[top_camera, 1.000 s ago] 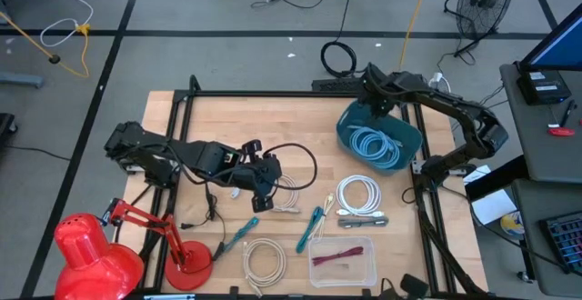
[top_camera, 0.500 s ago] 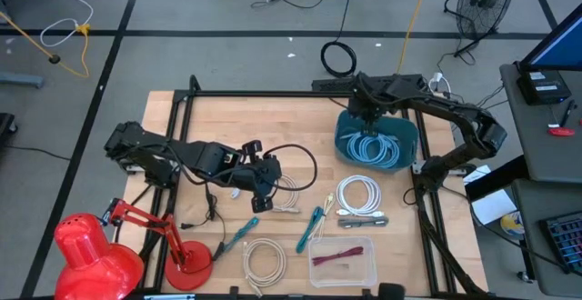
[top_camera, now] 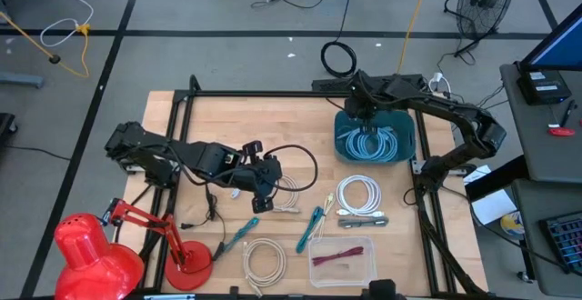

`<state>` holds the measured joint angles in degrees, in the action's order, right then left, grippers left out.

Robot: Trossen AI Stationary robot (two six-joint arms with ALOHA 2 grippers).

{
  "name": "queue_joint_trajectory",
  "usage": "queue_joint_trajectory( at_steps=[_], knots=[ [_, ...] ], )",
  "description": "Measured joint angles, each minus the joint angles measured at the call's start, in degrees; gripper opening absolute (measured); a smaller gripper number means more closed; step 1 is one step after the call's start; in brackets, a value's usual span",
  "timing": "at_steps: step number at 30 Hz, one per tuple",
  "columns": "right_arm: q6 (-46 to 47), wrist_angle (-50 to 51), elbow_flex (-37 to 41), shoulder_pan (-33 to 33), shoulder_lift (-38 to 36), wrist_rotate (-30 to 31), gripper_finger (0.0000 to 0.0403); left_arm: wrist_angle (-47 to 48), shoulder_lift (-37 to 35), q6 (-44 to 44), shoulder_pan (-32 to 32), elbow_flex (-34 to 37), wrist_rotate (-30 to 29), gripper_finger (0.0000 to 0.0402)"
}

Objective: Pick & Place USB Port
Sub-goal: Adjust the blue bin

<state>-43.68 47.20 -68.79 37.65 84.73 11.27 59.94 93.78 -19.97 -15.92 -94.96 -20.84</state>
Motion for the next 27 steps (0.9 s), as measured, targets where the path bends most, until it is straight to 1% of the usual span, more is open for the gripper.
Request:
queue_joint_trajectory(
  at_steps=[5, 10, 13, 18, 27],
  knots=[
    [-0.5, -3.1, -0.2, 1.3, 0.4, 0.7, 0.0000, 0.0, 0.0, -0.1, 0.1, 0.0, 0.0, 0.0046],
    [0.5, -4.0, -0.2, 2.9, 2.9, 0.2, 0.0000, 0.0, 0.0, -0.7, 0.2, 0.0, 0.0, 0.0046],
    [0.3, -4.9, -0.4, 3.6, 4.1, -0.7, 0.0000, 0.0, 0.0, -1.1, 0.2, 0.0, 0.0, 0.0046],
    [-1.0, -8.0, -0.6, 3.9, 5.9, -0.4, 0.0000, 0.1, 0.0, -1.7, 0.2, 0.0, 0.0, 0.0046],
    [-1.4, -7.8, -5.8, 5.5, 9.4, -1.3, 0.0000, -0.2, 0.0, -3.0, 0.2, 0.7, 0.0, 0.0046]
  ],
)
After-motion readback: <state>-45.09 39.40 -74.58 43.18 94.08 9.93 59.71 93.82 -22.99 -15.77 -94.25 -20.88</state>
